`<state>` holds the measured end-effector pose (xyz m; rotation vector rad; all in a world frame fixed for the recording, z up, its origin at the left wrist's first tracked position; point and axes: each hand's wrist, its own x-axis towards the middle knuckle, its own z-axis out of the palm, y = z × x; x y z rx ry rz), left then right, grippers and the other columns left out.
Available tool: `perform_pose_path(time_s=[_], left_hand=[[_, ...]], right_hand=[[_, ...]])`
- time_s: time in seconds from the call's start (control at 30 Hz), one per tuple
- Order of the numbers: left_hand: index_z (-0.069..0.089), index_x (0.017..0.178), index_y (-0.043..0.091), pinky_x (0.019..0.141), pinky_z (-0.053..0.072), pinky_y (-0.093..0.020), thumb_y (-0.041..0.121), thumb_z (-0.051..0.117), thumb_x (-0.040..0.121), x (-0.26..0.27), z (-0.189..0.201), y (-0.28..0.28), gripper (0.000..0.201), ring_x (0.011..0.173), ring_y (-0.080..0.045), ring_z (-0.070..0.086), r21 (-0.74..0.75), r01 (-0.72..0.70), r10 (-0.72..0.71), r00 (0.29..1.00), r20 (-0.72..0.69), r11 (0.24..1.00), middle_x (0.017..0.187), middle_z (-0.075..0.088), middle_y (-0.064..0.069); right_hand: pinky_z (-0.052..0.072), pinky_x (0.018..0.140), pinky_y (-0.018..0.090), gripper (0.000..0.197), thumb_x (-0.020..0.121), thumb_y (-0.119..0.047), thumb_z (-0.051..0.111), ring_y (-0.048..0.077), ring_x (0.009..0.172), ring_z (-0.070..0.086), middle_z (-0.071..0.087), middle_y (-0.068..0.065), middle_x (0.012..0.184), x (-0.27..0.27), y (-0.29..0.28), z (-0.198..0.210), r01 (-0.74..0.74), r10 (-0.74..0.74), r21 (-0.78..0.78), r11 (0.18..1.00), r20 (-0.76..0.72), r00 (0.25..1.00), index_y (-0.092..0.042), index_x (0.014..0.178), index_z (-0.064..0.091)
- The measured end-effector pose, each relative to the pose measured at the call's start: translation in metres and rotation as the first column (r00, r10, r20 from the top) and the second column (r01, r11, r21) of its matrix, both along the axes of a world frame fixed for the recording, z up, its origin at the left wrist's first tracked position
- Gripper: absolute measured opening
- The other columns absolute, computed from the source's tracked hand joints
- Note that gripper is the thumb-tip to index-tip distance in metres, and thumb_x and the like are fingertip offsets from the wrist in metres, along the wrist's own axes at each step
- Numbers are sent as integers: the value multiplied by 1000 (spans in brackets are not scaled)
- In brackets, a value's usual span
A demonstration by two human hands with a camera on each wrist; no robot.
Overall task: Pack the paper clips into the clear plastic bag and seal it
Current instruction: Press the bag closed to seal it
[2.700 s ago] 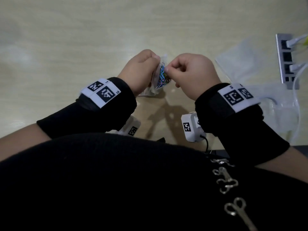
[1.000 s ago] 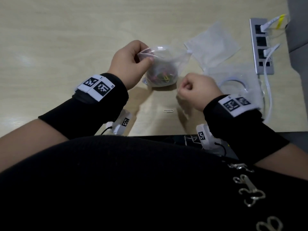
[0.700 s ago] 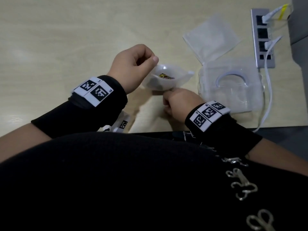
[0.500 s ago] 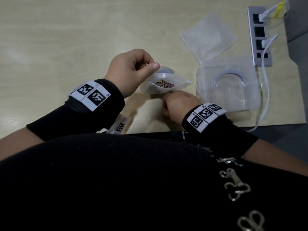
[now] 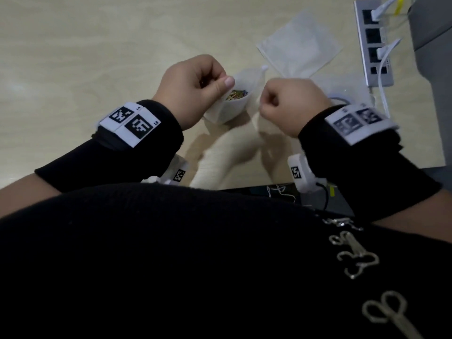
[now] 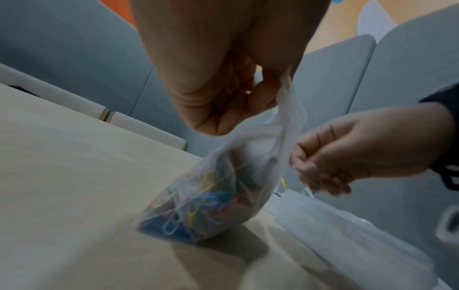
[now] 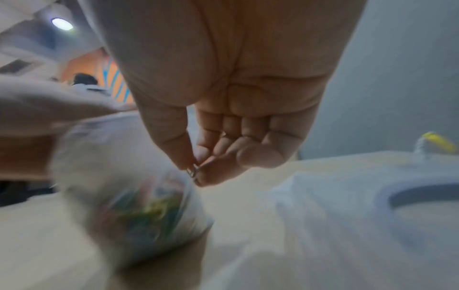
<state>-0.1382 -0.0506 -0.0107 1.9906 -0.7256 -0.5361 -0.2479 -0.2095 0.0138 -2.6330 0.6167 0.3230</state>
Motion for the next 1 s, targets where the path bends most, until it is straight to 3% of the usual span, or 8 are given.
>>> perform_pose_path(time_s=[0.1, 0.23, 0.33, 0.5, 0.63, 0.77, 0.87, 1.0], left_hand=[[57, 71, 27, 59, 49, -37, 35, 65, 81, -4, 5, -8, 16, 57, -19, 54, -111, -34, 18, 990, -141, 993, 68, 60, -9], [57, 73, 23, 62, 52, -37, 27, 65, 84, -9, 7, -15, 15, 55, -22, 63, -181, 2, -46, 969, -244, 984, 63, 65, -8], [56, 77, 18, 62, 53, -32, 21, 62, 88, -13, 6, -17, 13, 61, -23, 68, -221, 37, -107, 944, -313, 975, 69, 70, -7], [57, 79, 14, 58, 49, -25, 17, 60, 90, -17, 6, -14, 12, 60, -19, 68, -246, 29, -115, 932, -345, 969, 67, 70, -3], [57, 76, 22, 59, 45, -26, 25, 58, 87, -16, 5, -13, 11, 58, -19, 61, -204, -4, -57, 955, -290, 979, 68, 65, -7], [55, 75, 26, 63, 42, -22, 30, 54, 84, -13, 6, -13, 10, 62, -8, 53, -164, 7, -46, 971, -233, 986, 69, 60, 4], [53, 75, 24, 61, 40, -18, 28, 50, 85, -12, 12, -14, 11, 64, -6, 52, -199, 42, -95, 958, -269, 979, 68, 56, 7], [50, 71, 23, 64, 37, -29, 28, 46, 86, -15, 14, -17, 16, 64, -10, 47, -266, 9, -118, 911, -396, 964, 65, 52, 9]], right_hand=[[43, 78, 28, 16, 84, -25, 51, 22, 90, 59, 66, 1, 90, 2, -15, 17, 217, -217, 16, 976, 160, 963, -19, 92, 64], [54, 77, 28, 8, 80, -27, 56, 13, 75, 65, 69, -3, 79, 4, -10, 25, 315, -407, 300, 901, 326, 854, -25, 84, 63], [56, 70, 29, 6, 78, -30, 65, 9, 60, 64, 71, -2, 73, 3, 2, 20, 265, -407, 405, 875, 321, 855, -25, 82, 64], [51, 66, 21, 12, 86, -31, 60, 6, 56, 63, 71, -6, 75, 2, 7, 14, 209, -308, 318, 925, 304, 901, -22, 81, 67], [53, 77, 33, 14, 85, -32, 54, 13, 70, 60, 65, -7, 76, 1, -6, 13, 290, -401, 318, 902, 372, 837, -22, 87, 65], [40, 81, 23, 33, 86, -46, 58, 9, 87, 52, 55, -3, 105, -5, -13, 8, 286, -326, 184, 940, 248, 912, -25, 111, 58], [45, 86, 24, 34, 94, -33, 50, 10, 91, 57, 48, -4, 119, -5, -5, 4, 191, -284, 323, 927, 273, 919, -27, 128, 52], [48, 61, 27, 34, 95, -8, 36, 5, 59, 60, 58, -9, 116, 3, -4, -1, 213, -443, 597, 774, 269, 855, -25, 121, 52]])
